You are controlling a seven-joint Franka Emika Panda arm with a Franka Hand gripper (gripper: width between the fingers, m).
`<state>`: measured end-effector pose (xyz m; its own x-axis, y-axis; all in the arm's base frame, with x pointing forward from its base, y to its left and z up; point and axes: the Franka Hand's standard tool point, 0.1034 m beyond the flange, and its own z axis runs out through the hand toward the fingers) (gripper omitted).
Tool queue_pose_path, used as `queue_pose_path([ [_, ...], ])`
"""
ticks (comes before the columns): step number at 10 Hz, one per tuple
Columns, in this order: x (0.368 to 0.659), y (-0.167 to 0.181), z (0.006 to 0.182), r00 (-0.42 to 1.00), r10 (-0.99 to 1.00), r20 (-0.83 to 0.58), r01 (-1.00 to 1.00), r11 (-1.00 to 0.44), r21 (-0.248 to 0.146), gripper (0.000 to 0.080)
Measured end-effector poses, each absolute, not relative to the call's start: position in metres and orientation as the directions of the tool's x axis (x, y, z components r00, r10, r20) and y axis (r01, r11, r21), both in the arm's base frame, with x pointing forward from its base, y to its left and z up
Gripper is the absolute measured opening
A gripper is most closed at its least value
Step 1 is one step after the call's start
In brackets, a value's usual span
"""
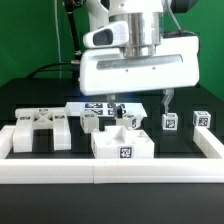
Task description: Assemble chair
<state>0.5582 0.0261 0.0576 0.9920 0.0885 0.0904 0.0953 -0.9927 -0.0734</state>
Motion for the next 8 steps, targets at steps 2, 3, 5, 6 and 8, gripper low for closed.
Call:
queue_pose_path([
  [2, 0.557, 0.029, 0.045, 0.991, 0.1, 0.089, 0.107, -0.992, -0.074, 0.065],
  [3, 0.556, 0.029, 0.037, 0.99, 0.112, 0.09, 0.118, -0.99, -0.073, 0.065],
  [5, 0.552, 0.029, 0.025, 0.99, 0.116, 0.082, 0.122, -0.99, -0.073, 0.065],
  [6, 0.55, 0.029, 0.021, 0.99, 0.117, 0.078, 0.123, -0.99, -0.074, 0.065],
  [8, 0.546, 0.028, 0.014, 0.989, 0.122, 0.077, 0.128, -0.989, -0.072, 0.065],
])
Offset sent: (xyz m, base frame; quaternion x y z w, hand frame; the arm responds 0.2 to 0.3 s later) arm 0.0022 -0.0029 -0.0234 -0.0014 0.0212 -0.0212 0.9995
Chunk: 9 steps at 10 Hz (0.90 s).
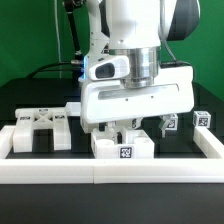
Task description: Assemble chair
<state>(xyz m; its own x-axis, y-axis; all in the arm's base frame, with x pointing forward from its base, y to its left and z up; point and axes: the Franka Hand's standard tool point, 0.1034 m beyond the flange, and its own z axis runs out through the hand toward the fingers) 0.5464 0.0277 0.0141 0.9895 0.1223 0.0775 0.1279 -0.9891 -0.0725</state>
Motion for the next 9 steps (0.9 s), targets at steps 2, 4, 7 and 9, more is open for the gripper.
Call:
queue_pose_path([
  [2, 0.5458, 0.0279, 0.0137, 0.99, 0.123, 0.076, 0.128, -0.989, -0.073, 0.0514],
  [4, 0.5458, 0.0279, 0.0137, 0.99, 0.123, 0.076, 0.128, -0.989, -0.073, 0.0363],
  [7, 0.546, 0.028, 0.0138, 0.989, 0.123, 0.076, 0.129, -0.989, -0.073, 0.0092],
  [9, 0.5464, 0.0279, 0.0145, 0.989, 0.123, 0.078, 0.129, -0.989, -0.072, 0.0035],
])
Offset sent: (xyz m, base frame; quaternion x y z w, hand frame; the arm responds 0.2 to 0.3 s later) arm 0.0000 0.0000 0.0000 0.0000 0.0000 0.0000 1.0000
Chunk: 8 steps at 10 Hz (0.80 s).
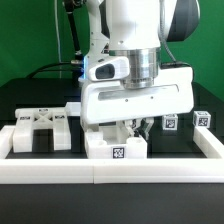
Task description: Assemble chair
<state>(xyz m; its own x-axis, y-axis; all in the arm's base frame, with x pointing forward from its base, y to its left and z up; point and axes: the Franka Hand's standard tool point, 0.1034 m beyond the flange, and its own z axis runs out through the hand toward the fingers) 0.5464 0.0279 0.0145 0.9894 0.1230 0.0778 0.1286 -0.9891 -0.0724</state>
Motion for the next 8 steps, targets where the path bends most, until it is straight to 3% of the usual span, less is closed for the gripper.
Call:
queue_pose_path([
  [5, 0.547, 0.029, 0.015, 0.991, 0.107, 0.078, 0.113, -0.991, -0.074, 0.0035],
  [8, 0.551, 0.05, 0.016, 0.995, 0.057, 0.079, 0.063, -0.995, -0.083, 0.0035],
])
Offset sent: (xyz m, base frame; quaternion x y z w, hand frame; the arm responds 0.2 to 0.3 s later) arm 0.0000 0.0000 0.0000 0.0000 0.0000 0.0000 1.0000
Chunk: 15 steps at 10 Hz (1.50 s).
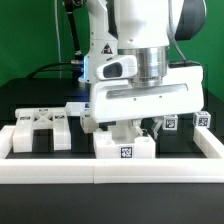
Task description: Assemble chair
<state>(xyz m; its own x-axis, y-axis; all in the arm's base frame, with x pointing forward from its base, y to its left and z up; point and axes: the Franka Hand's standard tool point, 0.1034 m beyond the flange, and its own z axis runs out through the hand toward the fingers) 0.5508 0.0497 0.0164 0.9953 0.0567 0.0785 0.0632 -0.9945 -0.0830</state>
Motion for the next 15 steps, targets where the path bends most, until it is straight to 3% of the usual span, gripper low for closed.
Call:
queue_pose_path([
  [8, 0.602, 0.123, 0.021, 0.992, 0.04, 0.122, 0.053, -0.993, -0.109, 0.0035],
  [14, 0.604, 0.122, 0.022, 0.995, 0.026, 0.093, 0.036, -0.994, -0.106, 0.0043],
  [15, 0.604, 0.116, 0.022, 0.995, 0.021, 0.093, 0.03, -0.994, -0.101, 0.0254],
])
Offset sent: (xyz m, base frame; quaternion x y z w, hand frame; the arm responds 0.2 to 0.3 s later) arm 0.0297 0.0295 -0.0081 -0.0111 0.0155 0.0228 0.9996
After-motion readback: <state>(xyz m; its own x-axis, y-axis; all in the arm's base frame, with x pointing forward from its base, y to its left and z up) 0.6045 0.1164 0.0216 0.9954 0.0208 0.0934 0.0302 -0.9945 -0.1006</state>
